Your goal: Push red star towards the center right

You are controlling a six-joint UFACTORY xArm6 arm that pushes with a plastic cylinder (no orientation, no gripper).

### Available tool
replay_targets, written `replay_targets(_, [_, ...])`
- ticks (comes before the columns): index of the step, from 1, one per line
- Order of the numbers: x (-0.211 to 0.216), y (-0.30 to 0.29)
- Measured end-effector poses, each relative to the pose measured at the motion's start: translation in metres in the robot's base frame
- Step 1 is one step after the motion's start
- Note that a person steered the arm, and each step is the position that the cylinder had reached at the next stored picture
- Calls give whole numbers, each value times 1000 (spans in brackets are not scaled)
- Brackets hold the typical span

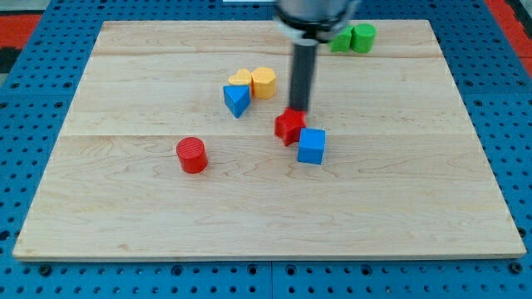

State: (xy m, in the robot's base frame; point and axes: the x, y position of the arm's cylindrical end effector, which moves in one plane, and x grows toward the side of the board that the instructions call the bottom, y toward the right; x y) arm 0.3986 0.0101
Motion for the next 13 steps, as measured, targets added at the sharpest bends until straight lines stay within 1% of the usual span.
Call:
replay_targets(1, [12, -58])
replay_targets(2, [38, -83])
replay_targets(4, [34, -21])
replay_targets(5, [40, -20])
replay_targets(6, [62, -20])
replay_targets(7, [48, 12])
replay_targets(8, [34, 26])
replay_targets(10, [26, 19])
replay_targets(11, [9, 32])
replay_targets(12, [7, 77])
replay_targets(13, [2, 105])
